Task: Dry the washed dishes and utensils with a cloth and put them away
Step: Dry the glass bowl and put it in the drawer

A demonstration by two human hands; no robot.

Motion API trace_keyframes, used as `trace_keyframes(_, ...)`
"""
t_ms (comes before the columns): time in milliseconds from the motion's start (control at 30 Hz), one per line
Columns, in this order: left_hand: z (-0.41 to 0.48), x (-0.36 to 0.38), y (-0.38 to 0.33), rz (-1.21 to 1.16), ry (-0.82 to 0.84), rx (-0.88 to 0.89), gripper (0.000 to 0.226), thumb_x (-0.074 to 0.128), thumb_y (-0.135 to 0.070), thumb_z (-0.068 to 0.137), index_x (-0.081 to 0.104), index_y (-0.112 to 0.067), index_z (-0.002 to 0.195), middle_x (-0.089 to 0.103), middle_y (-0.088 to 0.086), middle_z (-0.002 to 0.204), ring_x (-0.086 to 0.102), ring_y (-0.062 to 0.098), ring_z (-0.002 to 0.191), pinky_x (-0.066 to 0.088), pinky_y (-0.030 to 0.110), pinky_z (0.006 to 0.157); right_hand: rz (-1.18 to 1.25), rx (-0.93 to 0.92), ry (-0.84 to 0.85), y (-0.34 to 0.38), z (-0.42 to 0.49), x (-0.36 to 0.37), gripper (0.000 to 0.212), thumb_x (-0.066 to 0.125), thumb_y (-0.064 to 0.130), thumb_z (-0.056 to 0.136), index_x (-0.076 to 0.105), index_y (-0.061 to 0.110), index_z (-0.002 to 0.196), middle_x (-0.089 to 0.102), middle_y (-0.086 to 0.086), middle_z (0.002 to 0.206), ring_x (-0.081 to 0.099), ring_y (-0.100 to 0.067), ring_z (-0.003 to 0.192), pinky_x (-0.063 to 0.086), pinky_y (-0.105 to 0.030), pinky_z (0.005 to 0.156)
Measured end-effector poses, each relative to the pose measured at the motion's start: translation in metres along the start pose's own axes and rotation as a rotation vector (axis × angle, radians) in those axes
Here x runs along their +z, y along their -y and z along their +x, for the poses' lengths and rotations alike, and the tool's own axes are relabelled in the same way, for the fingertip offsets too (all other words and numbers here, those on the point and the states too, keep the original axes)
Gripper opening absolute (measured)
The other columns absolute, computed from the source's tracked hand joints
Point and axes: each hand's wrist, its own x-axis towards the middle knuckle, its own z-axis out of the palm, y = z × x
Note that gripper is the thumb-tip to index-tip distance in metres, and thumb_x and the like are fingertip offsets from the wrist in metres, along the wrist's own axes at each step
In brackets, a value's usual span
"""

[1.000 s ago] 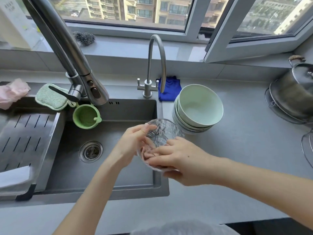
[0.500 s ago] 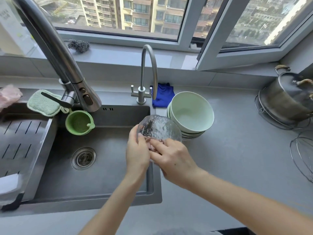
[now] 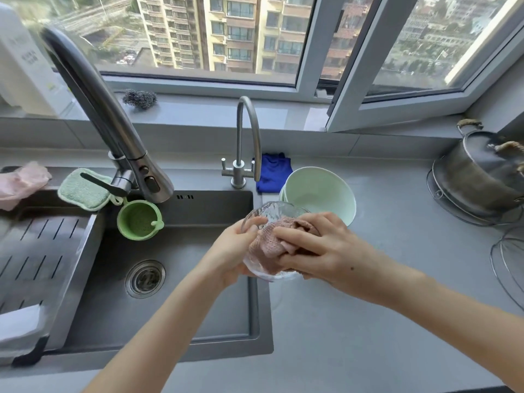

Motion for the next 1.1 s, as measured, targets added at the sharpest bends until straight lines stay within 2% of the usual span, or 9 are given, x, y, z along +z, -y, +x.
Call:
trace_keyframes(133, 0.0, 0.002, -0.013, -0.074, -0.114, -0.031, 0.028, 0.035, -0.011, 0.101, 0.06, -0.024, 0.104, 0.06, 0.016, 0.103, 0.065, 0.029, 0.077, 0.056, 0.043, 0.046, 0.19, 0.151, -0.135, -0.014, -0.018, -0.018, 0.024, 0.055, 0.002, 0.09, 0.075, 0.01, 0.1, 0.063, -0.01, 0.122, 0.057, -0.036, 0.088, 0.047, -0.039, 0.085)
trace_keyframes(300, 0.003, 0.0, -0.031, -0.424, -0.12, -0.221, 0.032, 0.027, 0.002, 0.099, 0.055, -0.007, 0.113, 0.048, 0.019, 0.126, 0.057, 0.041, 0.099, 0.054, 0.05, 0.043, 0.424, 0.627, -0.544, -0.024, -0.041, -0.023, 0.026, 0.065, 0.009, 0.083, 0.067, 0.008, 0.109, 0.059, -0.016, 0.126, 0.058, -0.03, 0.109, 0.047, -0.039, 0.093)
trace_keyframes(433, -0.006, 0.037, -0.048, -0.392, 0.073, -0.289, 0.025, 0.033, 0.001, 0.098, 0.055, 0.001, 0.108, 0.062, 0.019, 0.097, 0.067, 0.026, 0.053, 0.055, 0.03, 0.04, 0.353, 0.627, -0.618, 0.0, -0.021, -0.004, 0.025, 0.062, 0.022, 0.09, 0.068, 0.015, 0.113, 0.052, -0.015, 0.137, 0.049, -0.034, 0.125, 0.045, -0.042, 0.099)
trace_keyframes(567, 0.001, 0.061, -0.057, -0.187, 0.111, -0.149, 0.034, 0.032, -0.006, 0.1, 0.049, 0.006, 0.127, 0.06, 0.023, 0.119, 0.058, 0.035, 0.103, 0.048, 0.041, 0.093, 0.147, 0.576, -0.59, 0.01, -0.002, 0.011, 0.036, 0.049, 0.042, 0.095, 0.054, 0.029, 0.128, 0.036, -0.017, 0.147, 0.034, -0.045, 0.134, 0.042, -0.061, 0.095)
trace_keyframes(600, 0.001, 0.063, -0.061, -0.143, 0.114, -0.131, 0.035, 0.03, -0.005, 0.1, 0.048, 0.006, 0.128, 0.059, 0.021, 0.114, 0.056, 0.034, 0.102, 0.047, 0.04, 0.092, 0.135, 0.574, -0.619, 0.007, 0.0, 0.009, 0.037, 0.05, 0.044, 0.094, 0.051, 0.03, 0.128, 0.035, -0.017, 0.146, 0.035, -0.045, 0.134, 0.043, -0.061, 0.095)
trace_keyframes(700, -0.001, 0.064, -0.076, -0.003, 0.118, -0.089, 0.023, 0.032, -0.002, 0.098, 0.055, 0.0, 0.096, 0.062, 0.007, 0.07, 0.058, 0.013, 0.054, 0.047, 0.018, 0.041, 0.172, 0.569, -0.736, -0.004, 0.005, -0.001, 0.038, 0.058, 0.043, 0.09, 0.053, 0.028, 0.125, 0.039, -0.013, 0.144, 0.043, -0.038, 0.13, 0.045, -0.049, 0.1)
trace_keyframes(833, -0.003, 0.06, -0.093, 0.162, 0.09, -0.029, 0.02, 0.038, 0.001, 0.096, 0.057, 0.0, 0.097, 0.059, 0.016, 0.086, 0.059, 0.016, 0.05, 0.045, 0.017, 0.034, 0.647, 0.676, -0.829, -0.024, 0.011, -0.034, 0.036, 0.064, 0.033, 0.084, 0.064, 0.027, 0.119, 0.056, -0.005, 0.132, 0.057, -0.015, 0.118, 0.049, -0.03, 0.093)
trace_keyframes(967, 0.001, 0.053, -0.102, 0.343, 0.192, 0.029, 0.028, 0.037, 0.016, 0.085, 0.055, 0.005, 0.103, 0.057, 0.018, 0.085, 0.055, 0.018, 0.054, 0.044, 0.02, 0.037, 1.136, 0.737, -0.584, -0.06, 0.006, -0.071, 0.027, 0.059, 0.024, 0.085, 0.069, 0.032, 0.108, 0.07, 0.012, 0.109, 0.067, -0.003, 0.09, 0.051, -0.012, 0.069)
trace_keyframes(1100, 0.002, 0.063, -0.105, 0.357, 0.29, 0.119, 0.029, 0.039, 0.019, 0.082, 0.056, 0.0, 0.096, 0.057, 0.012, 0.074, 0.05, 0.02, 0.054, 0.036, 0.026, 0.043, 1.413, 0.778, -0.486, -0.073, -0.006, -0.079, 0.03, 0.048, 0.026, 0.092, 0.068, 0.025, 0.114, 0.066, 0.011, 0.063, 0.061, -0.006, 0.045, 0.047, -0.017, 0.037)
